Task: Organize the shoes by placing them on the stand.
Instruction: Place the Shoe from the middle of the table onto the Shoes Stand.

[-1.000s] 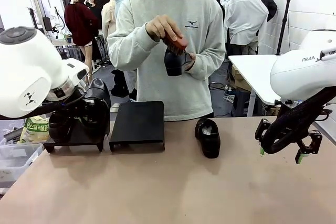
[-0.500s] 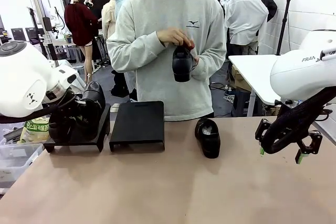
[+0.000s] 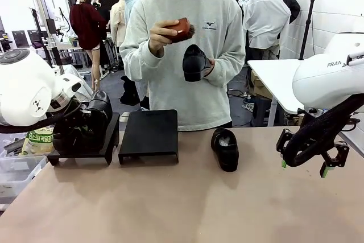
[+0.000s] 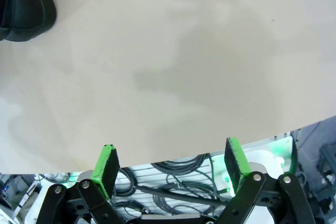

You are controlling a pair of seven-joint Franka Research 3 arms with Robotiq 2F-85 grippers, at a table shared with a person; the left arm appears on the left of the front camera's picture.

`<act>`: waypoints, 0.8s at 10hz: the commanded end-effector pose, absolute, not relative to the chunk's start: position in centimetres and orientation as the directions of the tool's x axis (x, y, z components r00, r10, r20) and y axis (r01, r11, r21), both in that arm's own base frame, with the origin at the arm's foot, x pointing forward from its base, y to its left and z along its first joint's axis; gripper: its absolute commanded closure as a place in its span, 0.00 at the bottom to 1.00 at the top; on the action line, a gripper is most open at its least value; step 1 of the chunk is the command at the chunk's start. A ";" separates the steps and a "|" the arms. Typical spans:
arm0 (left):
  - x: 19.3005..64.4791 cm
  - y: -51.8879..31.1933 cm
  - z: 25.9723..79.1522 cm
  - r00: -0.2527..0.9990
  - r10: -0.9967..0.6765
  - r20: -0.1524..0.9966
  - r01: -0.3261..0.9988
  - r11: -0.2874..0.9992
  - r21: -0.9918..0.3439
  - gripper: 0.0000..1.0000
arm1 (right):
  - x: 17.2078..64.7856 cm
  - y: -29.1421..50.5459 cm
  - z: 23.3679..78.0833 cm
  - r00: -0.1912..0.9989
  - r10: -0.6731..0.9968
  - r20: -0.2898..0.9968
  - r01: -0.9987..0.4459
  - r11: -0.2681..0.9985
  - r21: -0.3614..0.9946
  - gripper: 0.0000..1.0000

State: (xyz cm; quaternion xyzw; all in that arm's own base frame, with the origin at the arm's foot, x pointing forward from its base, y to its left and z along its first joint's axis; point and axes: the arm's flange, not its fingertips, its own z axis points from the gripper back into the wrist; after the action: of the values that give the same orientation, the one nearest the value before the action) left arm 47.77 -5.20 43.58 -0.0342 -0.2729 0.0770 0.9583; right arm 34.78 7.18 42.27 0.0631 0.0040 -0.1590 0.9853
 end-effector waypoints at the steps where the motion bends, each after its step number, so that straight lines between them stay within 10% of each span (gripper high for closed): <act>1: 48.6 -4.7 44.0 0.824 0.156 0.545 -0.129 0.988 -0.088 1.00 | 34.7 7.1 42.2 0.952 -0.303 -0.028 0.305 0.946 0.115 0.00; 8: 49.3 -4.5 43.7 0.832 0.140 0.537 -0.123 0.990 -0.068 1.00 | 34.7 7.1 42.2 0.952 -0.303 -0.028 0.305 0.946 0.115 0.00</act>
State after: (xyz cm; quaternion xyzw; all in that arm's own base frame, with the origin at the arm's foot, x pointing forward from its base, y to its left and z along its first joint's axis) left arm 48.55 -4.53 43.16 -0.0271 -0.2702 0.0757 0.9594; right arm 34.78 7.18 42.27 0.0631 0.0040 -0.1589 0.9853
